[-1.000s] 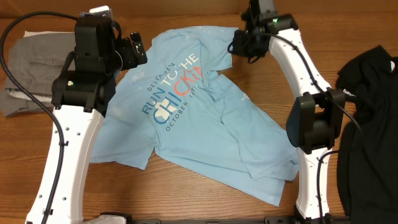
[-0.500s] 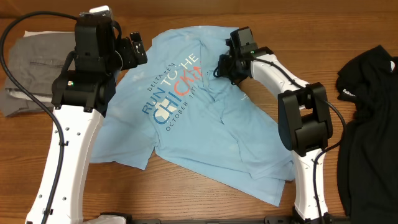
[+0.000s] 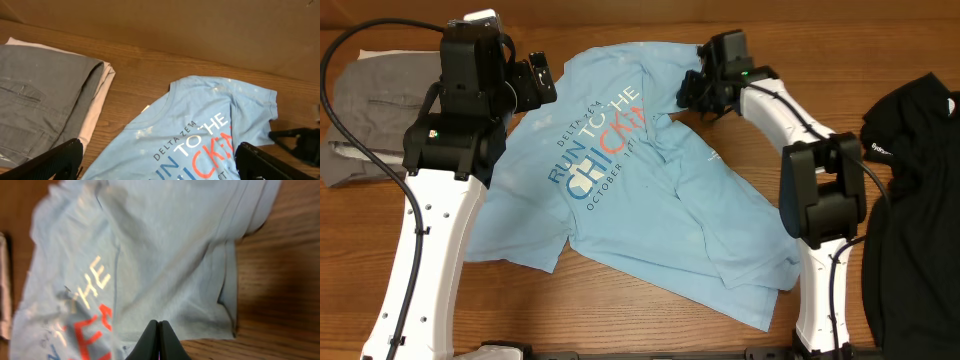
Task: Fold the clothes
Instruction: 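Pull the right shoulder up-right with the right gripper to flatten the shirt, then release the shoulder and retract the right gripper to the upper right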
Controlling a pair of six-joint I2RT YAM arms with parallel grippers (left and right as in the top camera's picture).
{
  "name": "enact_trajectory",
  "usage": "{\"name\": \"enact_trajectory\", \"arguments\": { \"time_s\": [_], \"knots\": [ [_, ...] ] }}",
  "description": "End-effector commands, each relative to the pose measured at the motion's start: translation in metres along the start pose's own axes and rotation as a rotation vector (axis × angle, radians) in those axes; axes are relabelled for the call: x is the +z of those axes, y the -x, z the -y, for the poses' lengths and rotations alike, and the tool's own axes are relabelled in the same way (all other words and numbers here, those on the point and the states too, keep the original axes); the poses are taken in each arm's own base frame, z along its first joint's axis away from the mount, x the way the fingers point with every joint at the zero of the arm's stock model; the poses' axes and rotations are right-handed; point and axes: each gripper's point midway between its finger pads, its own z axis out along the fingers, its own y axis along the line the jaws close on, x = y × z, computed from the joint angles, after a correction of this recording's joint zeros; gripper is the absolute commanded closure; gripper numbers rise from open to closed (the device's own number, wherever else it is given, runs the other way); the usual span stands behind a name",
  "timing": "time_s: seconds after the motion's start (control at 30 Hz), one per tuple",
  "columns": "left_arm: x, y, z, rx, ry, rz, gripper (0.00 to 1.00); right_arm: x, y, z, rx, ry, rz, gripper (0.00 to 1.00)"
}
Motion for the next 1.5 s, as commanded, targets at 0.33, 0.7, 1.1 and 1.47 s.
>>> {"name": "enact_trajectory", "arguments": {
  "time_s": [0.33, 0.7, 1.1, 1.47],
  "knots": [
    [-0.001, 0.000, -0.001, -0.013, -0.002, 0.002, 0.00, 0.006, 0.003, 0.011, 0.018, -0.075, 0.024, 0.96],
    [-0.001, 0.000, -0.001, -0.013, -0.002, 0.002, 0.00, 0.032, -0.014, 0.048, 0.042, -0.187, -0.010, 0.96],
    [-0.001, 0.000, -0.001, -0.013, -0.002, 0.002, 0.00, -0.012, -0.001, 0.164, 0.134, -0.522, 0.017, 0.96],
    [-0.001, 0.000, -0.001, -0.013, -0.002, 0.002, 0.00, -0.045, 0.062, 0.165, 0.060, -0.489, 0.146, 0.64]
  ]
}}
